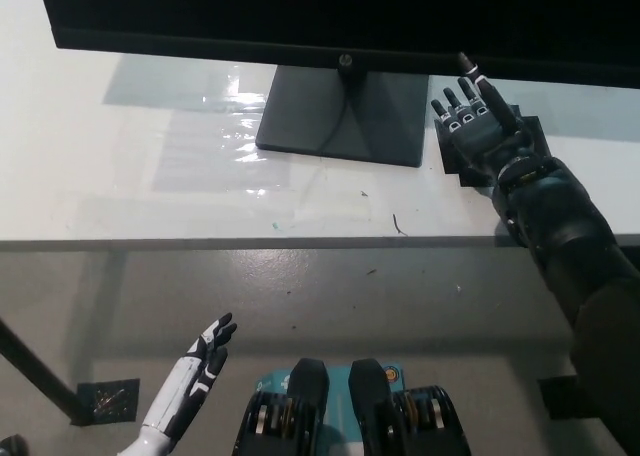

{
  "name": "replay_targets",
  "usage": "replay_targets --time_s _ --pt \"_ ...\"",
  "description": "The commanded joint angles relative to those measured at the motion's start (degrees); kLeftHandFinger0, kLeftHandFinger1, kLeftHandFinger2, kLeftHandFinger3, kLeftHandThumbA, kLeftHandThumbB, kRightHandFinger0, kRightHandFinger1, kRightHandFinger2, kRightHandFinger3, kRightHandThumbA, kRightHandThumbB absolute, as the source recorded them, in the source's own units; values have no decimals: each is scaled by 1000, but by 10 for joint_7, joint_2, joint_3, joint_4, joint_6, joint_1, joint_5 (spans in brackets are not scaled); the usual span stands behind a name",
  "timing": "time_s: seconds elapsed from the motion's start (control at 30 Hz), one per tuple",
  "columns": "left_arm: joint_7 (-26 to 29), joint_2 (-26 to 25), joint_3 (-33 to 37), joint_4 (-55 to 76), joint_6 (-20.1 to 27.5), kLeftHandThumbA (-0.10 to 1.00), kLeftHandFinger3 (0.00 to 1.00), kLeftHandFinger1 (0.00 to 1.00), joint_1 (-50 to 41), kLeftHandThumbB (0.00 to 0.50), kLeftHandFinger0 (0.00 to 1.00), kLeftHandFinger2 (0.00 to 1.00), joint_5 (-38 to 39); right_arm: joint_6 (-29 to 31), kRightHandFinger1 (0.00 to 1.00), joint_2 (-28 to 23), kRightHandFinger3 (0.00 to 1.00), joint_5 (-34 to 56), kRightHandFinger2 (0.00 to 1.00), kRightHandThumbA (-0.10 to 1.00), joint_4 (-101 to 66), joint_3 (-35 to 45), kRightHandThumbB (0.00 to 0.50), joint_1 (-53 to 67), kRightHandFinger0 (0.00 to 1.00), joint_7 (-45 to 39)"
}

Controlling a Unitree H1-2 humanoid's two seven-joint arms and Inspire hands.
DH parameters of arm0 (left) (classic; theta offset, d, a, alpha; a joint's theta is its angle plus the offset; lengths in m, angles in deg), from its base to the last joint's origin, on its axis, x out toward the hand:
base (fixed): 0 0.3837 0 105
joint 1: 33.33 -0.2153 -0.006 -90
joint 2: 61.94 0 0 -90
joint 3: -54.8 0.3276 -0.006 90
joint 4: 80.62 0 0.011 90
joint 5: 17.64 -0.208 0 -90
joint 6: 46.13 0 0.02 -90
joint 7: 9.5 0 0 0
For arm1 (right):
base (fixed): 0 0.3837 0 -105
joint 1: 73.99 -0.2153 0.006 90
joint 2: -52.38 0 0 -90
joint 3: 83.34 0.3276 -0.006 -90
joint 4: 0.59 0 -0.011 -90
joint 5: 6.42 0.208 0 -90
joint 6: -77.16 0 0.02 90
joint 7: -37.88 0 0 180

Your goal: The monitor is being placed at the center of the desk and the robot uses its right hand to grab on the right side of the monitor and tilt the angle of the montior sideways.

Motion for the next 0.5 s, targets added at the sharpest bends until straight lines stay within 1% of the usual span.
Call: replay_targets --time_s 0.0,0.03,0.17,0.2,0.23,0.27,0.33,0.43,0.47 --pt "13 -5 3 20 23 1000 1000 1000 -1 218 1000 1000 -2 20 1000 -28 1000 -6 1000 1000 -10 12 327 -65 1000 20" --pt "12 -5 3 21 23 1000 1000 1000 0 219 1000 1000 -2 22 1000 -32 1000 -9 1000 1000 -9 11 333 -68 1000 33" --pt "13 -6 4 22 23 1000 1000 1000 1 215 1000 1000 -2 23 1000 -34 1000 -16 1000 1000 -9 9 330 -71 1000 43" --pt "12 -5 4 24 23 1000 1000 1000 1 215 1000 1000 -2 30 1000 -35 1000 -24 1000 1000 -9 3 324 -75 1000 47" --pt "13 -5 4 27 23 1000 1000 1000 1 218 1000 1000 -5 43 1000 -37 1000 -43 1000 1000 -9 -11 329 -86 1000 66" --pt "13 -5 4 27 23 1000 1000 1000 1 219 1000 1000 -5 44 1000 -38 1000 -44 1000 1000 -9 -11 328 -87 1000 68" --pt "9 -3 4 29 23 1000 1000 1000 -2 228 1000 1000 0 46 1000 -41 1000 -58 1000 1000 -9 -22 349 -93 1000 83" --pt "9 -3 4 29 23 1000 1000 1000 -2 228 1000 1000 0 47 1000 -41 1000 -61 1000 1000 -9 -21 349 -93 1000 84" --pt "8 -2 4 26 23 1000 1000 1000 -2 243 1000 1000 1 62 1000 -43 1000 -95 1000 1000 -11 -51 403 -105 1000 95"
